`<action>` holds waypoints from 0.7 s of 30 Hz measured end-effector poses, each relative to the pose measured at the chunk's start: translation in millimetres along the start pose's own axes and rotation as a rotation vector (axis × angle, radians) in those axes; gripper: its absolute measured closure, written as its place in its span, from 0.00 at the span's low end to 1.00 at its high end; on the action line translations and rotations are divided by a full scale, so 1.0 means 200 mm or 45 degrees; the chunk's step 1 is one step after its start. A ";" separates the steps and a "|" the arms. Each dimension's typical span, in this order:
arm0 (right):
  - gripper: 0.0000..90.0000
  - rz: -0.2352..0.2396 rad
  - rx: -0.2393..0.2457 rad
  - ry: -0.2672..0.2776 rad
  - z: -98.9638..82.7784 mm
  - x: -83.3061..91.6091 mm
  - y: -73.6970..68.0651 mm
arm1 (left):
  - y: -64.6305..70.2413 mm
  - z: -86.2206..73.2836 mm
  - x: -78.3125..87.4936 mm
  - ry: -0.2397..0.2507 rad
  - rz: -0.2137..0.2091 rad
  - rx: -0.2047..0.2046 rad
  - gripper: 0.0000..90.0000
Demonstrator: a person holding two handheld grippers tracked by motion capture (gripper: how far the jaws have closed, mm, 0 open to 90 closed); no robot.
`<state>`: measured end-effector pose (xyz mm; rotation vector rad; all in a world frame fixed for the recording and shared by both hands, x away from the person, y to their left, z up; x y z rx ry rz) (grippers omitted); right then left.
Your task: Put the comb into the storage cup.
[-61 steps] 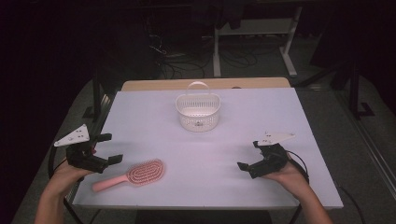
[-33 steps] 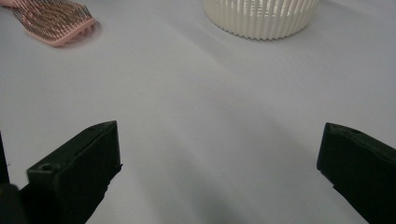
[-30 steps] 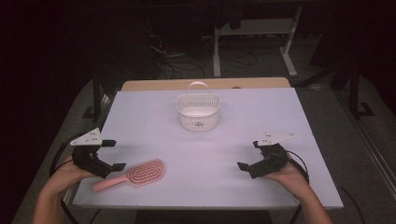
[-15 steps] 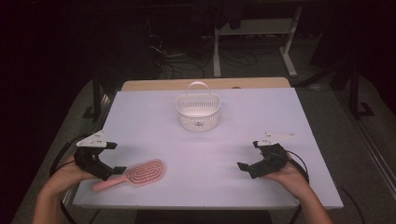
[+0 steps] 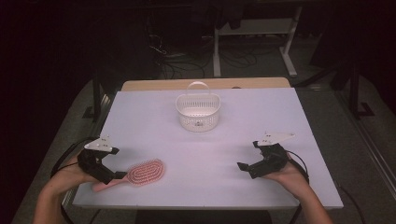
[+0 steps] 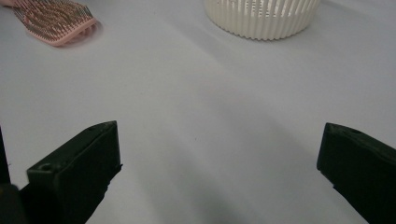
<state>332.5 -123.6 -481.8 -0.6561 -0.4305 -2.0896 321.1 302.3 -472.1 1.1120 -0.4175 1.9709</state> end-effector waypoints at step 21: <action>0.00 0.000 0.001 0.003 0.00 0.00 0.00 | 0.02 -0.09 -0.05 -0.201 0.004 -0.063 0.22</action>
Point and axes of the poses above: each handheld gripper's, and its own axes: x roughly backward along the jaws, z roughly out of its top, y roughly to its right, the point moved 9 cm from there along -x, roughly forward along the jaws, and after that the axes turned 11 degrees about x, right-handed, at the moved point
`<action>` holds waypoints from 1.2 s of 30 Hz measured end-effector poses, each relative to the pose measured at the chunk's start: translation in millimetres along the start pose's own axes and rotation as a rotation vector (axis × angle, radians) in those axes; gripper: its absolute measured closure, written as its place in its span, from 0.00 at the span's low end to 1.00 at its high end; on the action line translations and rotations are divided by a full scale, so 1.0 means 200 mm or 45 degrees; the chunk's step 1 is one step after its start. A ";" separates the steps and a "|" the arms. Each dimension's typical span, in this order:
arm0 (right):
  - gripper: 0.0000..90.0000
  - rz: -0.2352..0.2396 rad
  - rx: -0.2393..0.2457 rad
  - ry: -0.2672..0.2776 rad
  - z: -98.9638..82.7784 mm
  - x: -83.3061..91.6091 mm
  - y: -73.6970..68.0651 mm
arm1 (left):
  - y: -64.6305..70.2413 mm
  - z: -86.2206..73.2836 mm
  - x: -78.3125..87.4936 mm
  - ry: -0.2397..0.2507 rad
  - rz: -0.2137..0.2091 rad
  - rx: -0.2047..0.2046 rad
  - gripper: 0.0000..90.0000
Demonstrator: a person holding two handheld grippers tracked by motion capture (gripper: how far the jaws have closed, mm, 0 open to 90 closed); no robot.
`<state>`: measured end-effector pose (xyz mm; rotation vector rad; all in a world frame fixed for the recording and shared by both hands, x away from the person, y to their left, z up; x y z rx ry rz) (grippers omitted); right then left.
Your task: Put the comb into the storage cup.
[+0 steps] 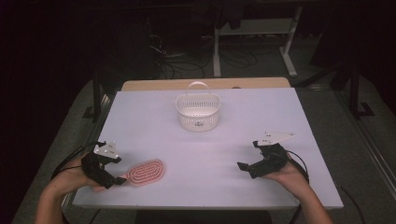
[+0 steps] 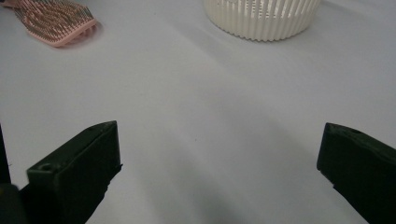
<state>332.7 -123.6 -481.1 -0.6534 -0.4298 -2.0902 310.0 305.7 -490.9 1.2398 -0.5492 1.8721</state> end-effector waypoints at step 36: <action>0.00 0.007 0.004 0.000 0.00 0.00 0.00 | 0.04 -0.06 -0.09 -0.208 0.000 -0.051 0.67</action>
Point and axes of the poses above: each handheld gripper's, and its own axes: x roughly backward along the jaws, z roughly out of its top, y roughly to its right, the point moved 9 cm from there along -x, roughly forward along the jaws, and after that the axes turned 11 degrees about x, right-handed, at the moved point
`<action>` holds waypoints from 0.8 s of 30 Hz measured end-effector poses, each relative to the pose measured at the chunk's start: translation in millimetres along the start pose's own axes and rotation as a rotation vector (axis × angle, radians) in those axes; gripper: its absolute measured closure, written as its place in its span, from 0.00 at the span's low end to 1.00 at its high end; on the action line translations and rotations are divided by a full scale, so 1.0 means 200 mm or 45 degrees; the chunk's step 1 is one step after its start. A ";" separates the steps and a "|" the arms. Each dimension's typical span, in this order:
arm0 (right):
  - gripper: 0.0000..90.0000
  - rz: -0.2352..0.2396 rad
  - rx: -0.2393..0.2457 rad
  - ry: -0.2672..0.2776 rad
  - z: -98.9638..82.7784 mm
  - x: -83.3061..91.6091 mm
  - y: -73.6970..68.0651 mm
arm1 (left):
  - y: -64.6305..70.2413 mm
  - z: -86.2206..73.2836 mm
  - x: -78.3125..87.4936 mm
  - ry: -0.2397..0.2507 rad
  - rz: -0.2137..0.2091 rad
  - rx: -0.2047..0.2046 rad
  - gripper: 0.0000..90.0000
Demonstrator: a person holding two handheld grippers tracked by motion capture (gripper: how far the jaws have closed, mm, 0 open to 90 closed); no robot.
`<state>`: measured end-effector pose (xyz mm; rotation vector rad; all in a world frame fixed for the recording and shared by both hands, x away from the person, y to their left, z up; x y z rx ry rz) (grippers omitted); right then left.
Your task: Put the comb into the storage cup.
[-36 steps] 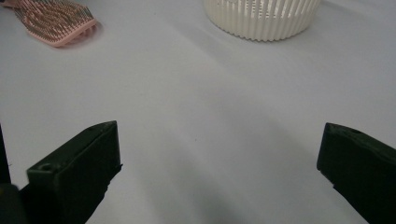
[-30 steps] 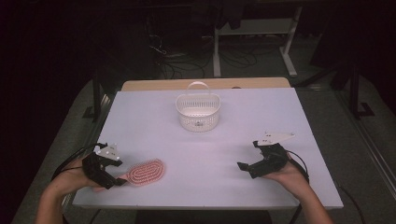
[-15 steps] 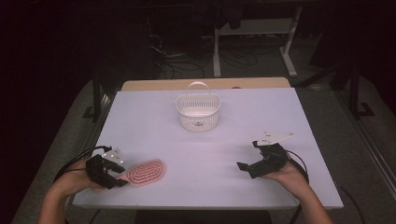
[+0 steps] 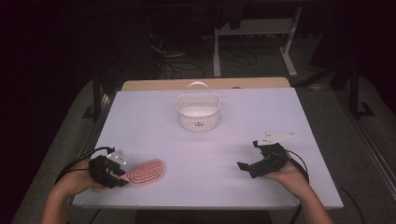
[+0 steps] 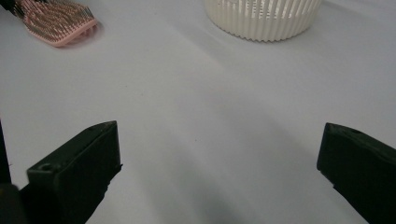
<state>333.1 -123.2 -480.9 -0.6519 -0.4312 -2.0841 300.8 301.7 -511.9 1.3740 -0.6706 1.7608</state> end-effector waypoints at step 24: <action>0.00 0.001 0.002 -0.001 0.00 0.00 0.00 | 0.00 0.01 -0.02 -0.059 0.021 -0.001 0.78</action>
Point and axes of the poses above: each handheld gripper's, and its own axes: x roughly backward along the jaws, z roughly out of its top, y roughly to its right, the point moved 9 cm from there along -x, roughly forward along the jaws, and after that the axes turned 11 degrees about x, right-handed, at the moved point
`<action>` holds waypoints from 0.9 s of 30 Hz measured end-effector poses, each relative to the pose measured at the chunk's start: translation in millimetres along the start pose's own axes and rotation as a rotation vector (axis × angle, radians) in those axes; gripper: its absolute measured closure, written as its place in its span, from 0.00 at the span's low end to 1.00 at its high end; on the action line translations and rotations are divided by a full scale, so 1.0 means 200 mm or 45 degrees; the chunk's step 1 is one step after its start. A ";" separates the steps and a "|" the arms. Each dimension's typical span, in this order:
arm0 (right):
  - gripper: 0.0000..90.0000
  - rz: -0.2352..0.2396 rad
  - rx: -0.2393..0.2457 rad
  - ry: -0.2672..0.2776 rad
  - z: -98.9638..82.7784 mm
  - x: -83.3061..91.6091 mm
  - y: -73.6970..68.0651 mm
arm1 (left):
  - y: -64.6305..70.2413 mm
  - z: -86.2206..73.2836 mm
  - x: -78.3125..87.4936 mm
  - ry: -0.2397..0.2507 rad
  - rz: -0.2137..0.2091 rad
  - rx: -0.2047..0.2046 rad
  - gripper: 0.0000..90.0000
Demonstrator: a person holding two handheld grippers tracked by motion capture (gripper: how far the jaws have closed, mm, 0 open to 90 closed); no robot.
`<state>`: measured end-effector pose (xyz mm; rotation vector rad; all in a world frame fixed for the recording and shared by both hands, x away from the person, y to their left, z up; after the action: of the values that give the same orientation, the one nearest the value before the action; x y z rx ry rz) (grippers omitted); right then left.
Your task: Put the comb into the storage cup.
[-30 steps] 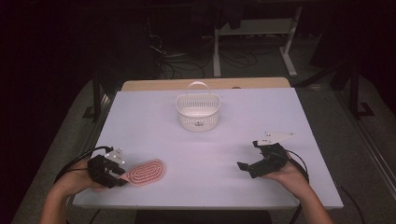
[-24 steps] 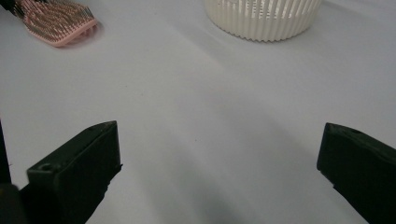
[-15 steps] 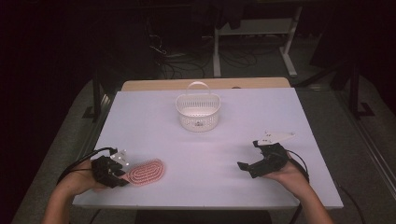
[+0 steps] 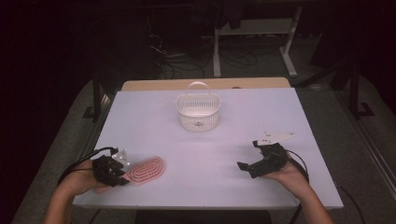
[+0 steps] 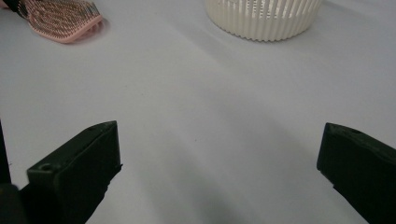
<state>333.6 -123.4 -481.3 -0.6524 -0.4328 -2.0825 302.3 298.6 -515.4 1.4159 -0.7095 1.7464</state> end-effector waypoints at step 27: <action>0.00 -0.005 -0.008 0.002 0.00 0.00 0.00 | 0.05 0.17 0.09 0.291 -0.043 0.017 0.78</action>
<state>333.7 -124.1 -480.4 -0.6540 -0.4274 -2.0883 310.8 270.0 -490.2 1.2046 -0.5482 1.8522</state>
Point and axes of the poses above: each handheld gripper's, and its own axes: x roughly backward along the jaws, z roughly out of its top, y roughly to its right, the point moved 9 cm from there along -x, roughly forward along the jaws, and after that the axes turned 11 degrees about x, right-handed, at the moved point
